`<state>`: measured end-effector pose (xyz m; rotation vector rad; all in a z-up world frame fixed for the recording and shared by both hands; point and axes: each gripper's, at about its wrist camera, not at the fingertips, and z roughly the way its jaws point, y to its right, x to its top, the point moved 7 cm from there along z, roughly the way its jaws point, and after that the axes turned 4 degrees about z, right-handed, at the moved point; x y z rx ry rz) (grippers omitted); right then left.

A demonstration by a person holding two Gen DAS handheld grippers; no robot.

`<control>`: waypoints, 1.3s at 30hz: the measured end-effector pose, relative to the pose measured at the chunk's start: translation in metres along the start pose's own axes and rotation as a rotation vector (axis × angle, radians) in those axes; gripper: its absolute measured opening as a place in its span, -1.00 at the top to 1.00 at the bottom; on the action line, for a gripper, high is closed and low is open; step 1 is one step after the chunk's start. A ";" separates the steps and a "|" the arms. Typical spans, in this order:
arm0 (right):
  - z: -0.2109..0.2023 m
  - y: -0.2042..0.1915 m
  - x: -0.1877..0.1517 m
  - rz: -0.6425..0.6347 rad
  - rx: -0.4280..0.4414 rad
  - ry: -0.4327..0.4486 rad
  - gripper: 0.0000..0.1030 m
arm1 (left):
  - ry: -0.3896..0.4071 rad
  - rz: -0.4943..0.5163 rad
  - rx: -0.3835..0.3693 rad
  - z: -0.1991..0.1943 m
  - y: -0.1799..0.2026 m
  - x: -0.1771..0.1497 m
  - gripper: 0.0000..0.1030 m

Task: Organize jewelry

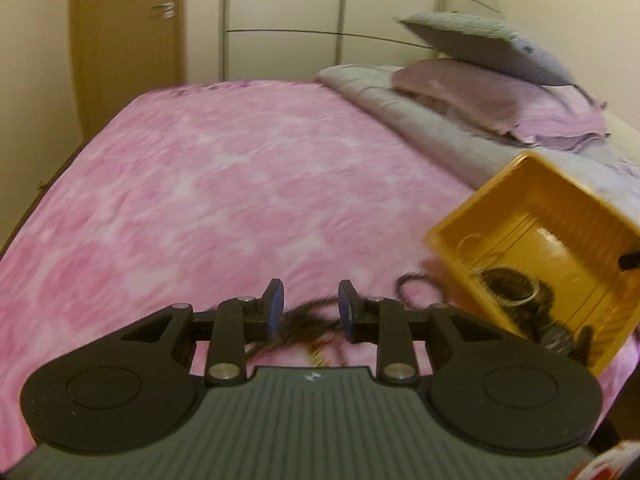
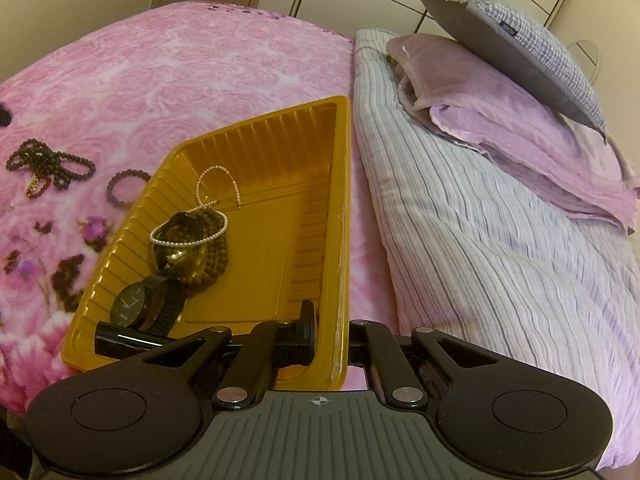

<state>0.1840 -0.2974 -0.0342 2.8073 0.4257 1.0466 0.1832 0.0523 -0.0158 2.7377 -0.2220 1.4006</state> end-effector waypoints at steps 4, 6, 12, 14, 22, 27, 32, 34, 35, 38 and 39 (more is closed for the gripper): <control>0.000 0.000 0.000 -0.003 -0.004 -0.001 0.89 | -0.030 -0.026 0.044 -0.001 -0.011 -0.028 0.49; -0.001 0.000 0.001 -0.005 -0.005 -0.002 0.89 | -0.045 -0.042 0.048 0.002 -0.011 -0.042 0.49; -0.001 -0.001 0.001 -0.008 -0.007 -0.003 0.89 | -0.079 0.024 0.050 0.018 0.010 -0.074 0.48; -0.001 -0.001 0.001 -0.009 -0.007 -0.004 0.89 | -0.083 0.052 0.052 0.024 0.016 -0.079 0.49; -0.001 -0.001 0.000 -0.010 -0.009 -0.008 0.89 | -0.095 0.088 0.036 0.038 0.030 -0.085 0.51; -0.001 -0.001 0.000 -0.009 -0.010 -0.008 0.89 | -0.101 0.103 0.028 0.040 0.033 -0.085 0.84; -0.001 -0.001 0.000 -0.009 -0.009 -0.008 0.89 | -0.091 0.107 0.030 0.035 0.037 -0.080 0.84; -0.001 -0.001 0.000 -0.008 -0.009 -0.008 0.89 | -0.079 0.112 0.023 0.031 0.042 -0.076 0.84; -0.001 -0.001 0.000 -0.008 -0.009 -0.008 0.89 | -0.072 0.114 0.017 0.029 0.045 -0.073 0.84; -0.001 -0.002 0.000 -0.008 -0.009 -0.008 0.89 | -0.057 0.109 -0.007 0.025 0.054 -0.064 0.84; -0.001 -0.002 0.000 -0.009 -0.009 -0.008 0.89 | -0.052 0.105 -0.019 0.023 0.057 -0.061 0.84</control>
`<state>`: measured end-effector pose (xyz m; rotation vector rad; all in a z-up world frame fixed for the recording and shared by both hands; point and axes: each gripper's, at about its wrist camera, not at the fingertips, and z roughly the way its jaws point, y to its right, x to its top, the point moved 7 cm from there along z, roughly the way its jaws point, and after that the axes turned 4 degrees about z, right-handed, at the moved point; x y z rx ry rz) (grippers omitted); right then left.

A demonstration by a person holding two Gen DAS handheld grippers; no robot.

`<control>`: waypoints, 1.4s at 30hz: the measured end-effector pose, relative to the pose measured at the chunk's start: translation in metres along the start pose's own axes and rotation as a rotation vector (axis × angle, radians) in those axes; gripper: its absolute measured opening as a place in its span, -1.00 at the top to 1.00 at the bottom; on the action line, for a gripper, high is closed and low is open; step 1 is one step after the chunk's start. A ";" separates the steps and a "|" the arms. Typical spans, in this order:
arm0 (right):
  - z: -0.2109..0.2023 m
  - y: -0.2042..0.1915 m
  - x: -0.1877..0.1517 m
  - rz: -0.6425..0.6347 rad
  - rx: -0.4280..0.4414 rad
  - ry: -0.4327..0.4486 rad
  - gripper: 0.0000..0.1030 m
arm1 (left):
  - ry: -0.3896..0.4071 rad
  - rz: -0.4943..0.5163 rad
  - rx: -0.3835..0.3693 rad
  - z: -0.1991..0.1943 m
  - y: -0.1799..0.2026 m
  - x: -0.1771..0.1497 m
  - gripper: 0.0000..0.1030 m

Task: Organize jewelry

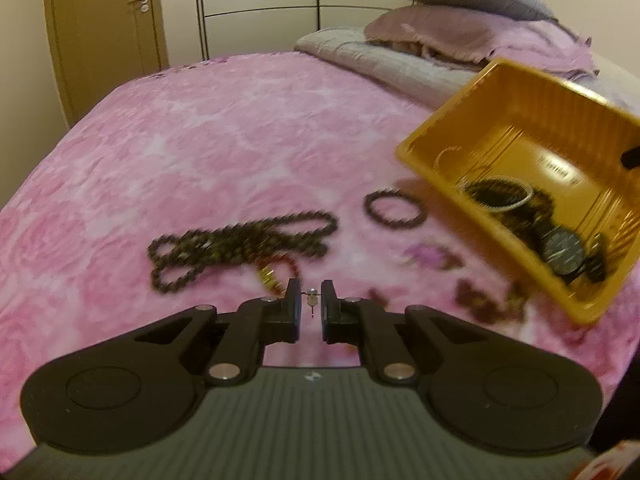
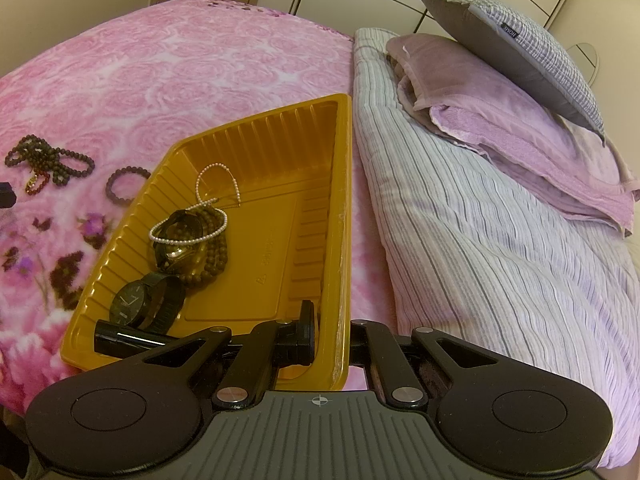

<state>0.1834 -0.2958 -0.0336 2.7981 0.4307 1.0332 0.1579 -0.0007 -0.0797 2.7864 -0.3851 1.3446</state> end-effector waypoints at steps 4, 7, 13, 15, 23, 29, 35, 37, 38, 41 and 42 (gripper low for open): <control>0.000 0.000 0.000 0.001 0.000 0.000 0.89 | 0.025 -0.019 -0.082 -0.006 0.023 0.015 0.84; 0.000 0.000 -0.001 0.002 0.000 -0.001 0.89 | 0.041 -0.018 -0.149 -0.009 0.047 0.024 0.84; 0.000 0.000 -0.001 0.004 0.002 0.001 0.89 | 0.071 0.010 -0.263 -0.007 0.096 0.045 0.84; 0.000 0.001 -0.001 0.004 0.002 0.001 0.89 | 0.079 0.027 -0.292 -0.005 0.110 0.052 0.84; 0.001 0.000 -0.002 0.008 0.005 0.000 0.89 | 0.089 0.085 -0.365 0.002 0.151 0.066 0.84; 0.001 0.000 -0.002 0.010 0.006 0.000 0.89 | 0.082 0.113 -0.394 0.005 0.168 0.066 0.84; 0.001 0.000 -0.002 0.011 0.008 0.000 0.89 | 0.079 0.128 -0.409 0.007 0.176 0.066 0.84; 0.001 0.000 -0.002 0.012 0.008 0.000 0.89 | 0.077 0.135 -0.410 0.008 0.178 0.066 0.84; 0.002 0.000 -0.002 0.013 0.008 -0.001 0.89 | 0.077 0.137 -0.412 0.008 0.179 0.066 0.84; 0.001 0.000 -0.002 0.013 0.008 -0.001 0.89 | 0.077 0.147 -0.417 0.008 0.183 0.066 0.83; 0.002 0.000 -0.002 0.012 0.008 -0.001 0.89 | 0.077 0.150 -0.418 0.008 0.184 0.066 0.75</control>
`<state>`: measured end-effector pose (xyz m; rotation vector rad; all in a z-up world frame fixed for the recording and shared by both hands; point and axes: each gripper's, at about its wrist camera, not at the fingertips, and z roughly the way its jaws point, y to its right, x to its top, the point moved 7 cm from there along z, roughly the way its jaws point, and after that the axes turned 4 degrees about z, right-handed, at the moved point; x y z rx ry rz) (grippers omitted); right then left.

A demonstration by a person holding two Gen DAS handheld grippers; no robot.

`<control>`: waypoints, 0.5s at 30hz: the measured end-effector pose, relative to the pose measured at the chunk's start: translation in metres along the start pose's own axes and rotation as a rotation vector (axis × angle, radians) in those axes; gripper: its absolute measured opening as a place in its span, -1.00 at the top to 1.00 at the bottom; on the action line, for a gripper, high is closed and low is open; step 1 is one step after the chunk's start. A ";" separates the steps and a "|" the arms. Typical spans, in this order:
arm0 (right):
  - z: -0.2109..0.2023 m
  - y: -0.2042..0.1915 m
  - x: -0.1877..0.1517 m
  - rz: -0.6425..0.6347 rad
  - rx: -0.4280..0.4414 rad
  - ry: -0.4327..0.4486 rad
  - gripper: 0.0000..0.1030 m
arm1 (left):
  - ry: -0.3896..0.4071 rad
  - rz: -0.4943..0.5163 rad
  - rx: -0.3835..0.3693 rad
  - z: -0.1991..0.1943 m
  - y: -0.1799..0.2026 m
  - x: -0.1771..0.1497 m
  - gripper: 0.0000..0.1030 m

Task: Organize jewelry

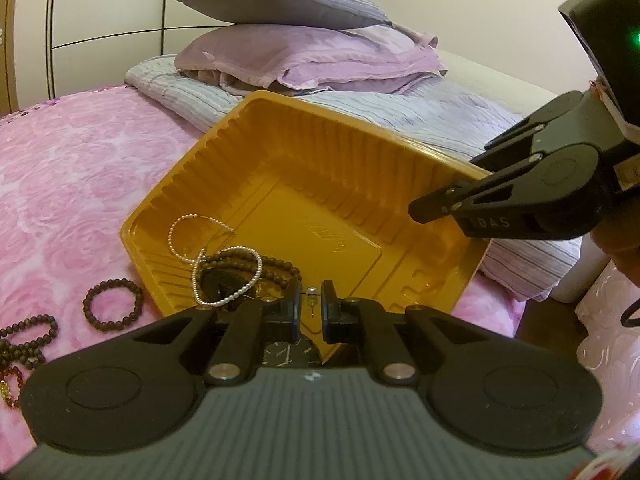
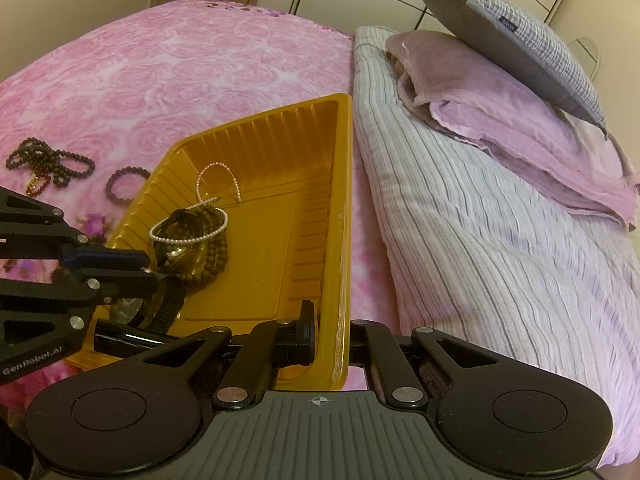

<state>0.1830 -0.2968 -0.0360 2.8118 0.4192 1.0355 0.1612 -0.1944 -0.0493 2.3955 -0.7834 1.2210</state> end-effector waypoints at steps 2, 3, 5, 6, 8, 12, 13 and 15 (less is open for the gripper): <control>0.000 0.000 0.000 0.000 0.000 0.000 0.89 | -0.002 0.004 -0.004 0.000 0.001 -0.001 0.55; 0.000 0.000 0.000 0.000 0.000 0.000 0.89 | 0.001 0.008 -0.003 0.000 0.002 -0.001 0.56; 0.000 0.000 0.000 0.001 0.000 0.000 0.89 | 0.003 0.009 0.002 -0.001 0.001 -0.003 0.56; 0.000 0.000 0.000 0.001 0.000 0.000 0.89 | 0.003 0.006 0.007 -0.002 -0.001 -0.003 0.56; 0.000 0.000 0.000 0.001 0.001 0.000 0.89 | 0.010 0.001 0.021 -0.006 -0.005 -0.005 0.56; 0.000 0.000 0.000 0.001 0.000 0.001 0.89 | 0.022 -0.024 0.067 -0.020 -0.021 -0.011 0.56; 0.000 0.000 0.000 0.001 0.000 0.000 0.89 | 0.022 -0.033 0.084 -0.023 -0.026 -0.014 0.56; 0.000 0.000 0.000 0.000 0.000 0.001 0.89 | 0.022 -0.053 0.126 -0.031 -0.040 -0.021 0.55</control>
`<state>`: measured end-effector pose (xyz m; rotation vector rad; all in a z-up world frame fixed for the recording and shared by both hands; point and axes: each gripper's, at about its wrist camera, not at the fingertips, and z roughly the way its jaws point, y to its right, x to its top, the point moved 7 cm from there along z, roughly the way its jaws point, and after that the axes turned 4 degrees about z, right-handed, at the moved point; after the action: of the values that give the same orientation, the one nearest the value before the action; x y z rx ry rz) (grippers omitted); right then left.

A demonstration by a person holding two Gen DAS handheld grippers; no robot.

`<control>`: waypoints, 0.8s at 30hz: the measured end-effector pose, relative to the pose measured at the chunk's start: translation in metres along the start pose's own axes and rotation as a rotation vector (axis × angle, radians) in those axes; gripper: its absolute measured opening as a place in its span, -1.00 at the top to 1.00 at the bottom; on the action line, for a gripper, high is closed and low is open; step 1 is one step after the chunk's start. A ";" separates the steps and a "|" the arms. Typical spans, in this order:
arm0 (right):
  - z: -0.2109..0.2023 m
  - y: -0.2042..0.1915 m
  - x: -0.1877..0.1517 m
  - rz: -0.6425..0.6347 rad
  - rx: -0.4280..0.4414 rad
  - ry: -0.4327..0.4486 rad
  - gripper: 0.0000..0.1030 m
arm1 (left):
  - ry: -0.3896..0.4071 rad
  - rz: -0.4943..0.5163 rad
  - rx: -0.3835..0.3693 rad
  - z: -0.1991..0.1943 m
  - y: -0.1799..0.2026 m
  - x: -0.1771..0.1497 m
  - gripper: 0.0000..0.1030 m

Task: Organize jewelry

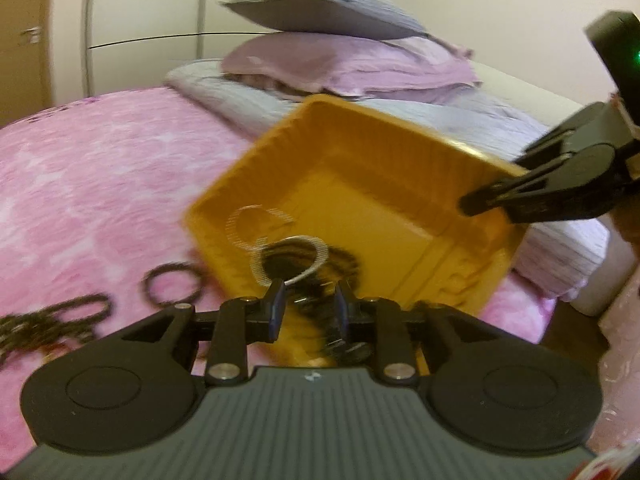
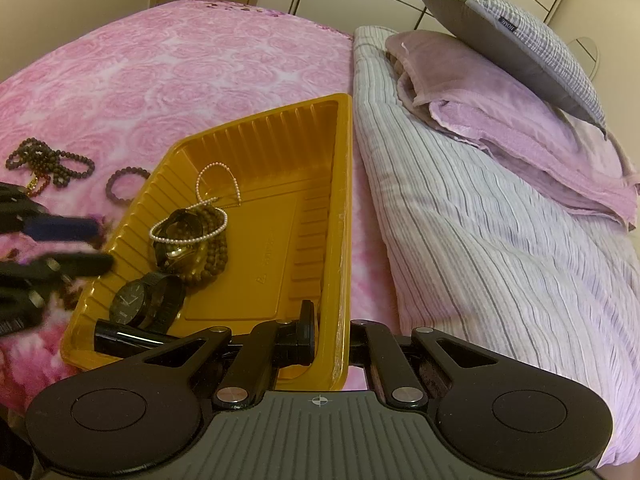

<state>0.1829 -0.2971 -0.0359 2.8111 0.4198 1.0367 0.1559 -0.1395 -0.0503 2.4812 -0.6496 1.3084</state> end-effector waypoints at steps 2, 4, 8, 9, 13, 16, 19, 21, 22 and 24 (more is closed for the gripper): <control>0.000 0.000 0.000 -0.001 -0.002 0.000 0.89 | -0.007 -0.018 0.049 -0.006 -0.016 -0.008 0.55; 0.000 -0.001 0.000 -0.001 -0.003 0.000 0.89 | -0.016 -0.034 0.104 -0.012 -0.036 -0.017 0.55; 0.000 -0.002 0.000 -0.005 -0.007 0.000 0.89 | -0.049 -0.069 0.225 -0.019 -0.080 -0.036 0.55; 0.000 -0.002 0.000 -0.005 -0.007 0.000 0.89 | -0.057 -0.087 0.253 -0.021 -0.092 -0.041 0.55; 0.000 -0.002 0.000 -0.008 -0.009 -0.002 0.89 | -0.077 -0.140 0.341 -0.024 -0.131 -0.055 0.56; 0.001 -0.002 0.000 -0.009 -0.013 -0.005 0.89 | -0.088 -0.166 0.379 -0.022 -0.151 -0.060 0.57; 0.001 -0.002 0.000 -0.009 -0.014 -0.008 0.89 | -0.098 -0.178 0.383 -0.017 -0.160 -0.063 0.68; 0.001 -0.001 0.000 -0.009 -0.014 -0.009 0.89 | -0.113 -0.183 0.383 -0.010 -0.163 -0.064 0.70; 0.001 -0.001 0.000 -0.009 -0.014 -0.010 0.89 | -0.123 -0.183 0.388 -0.007 -0.165 -0.065 0.70; 0.001 -0.002 0.000 -0.010 -0.014 -0.010 0.89 | -0.138 -0.181 0.403 -0.002 -0.166 -0.067 0.70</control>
<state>0.1833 -0.2955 -0.0373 2.7978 0.4232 1.0192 0.2042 0.0228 -0.1087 2.8880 -0.1918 1.3122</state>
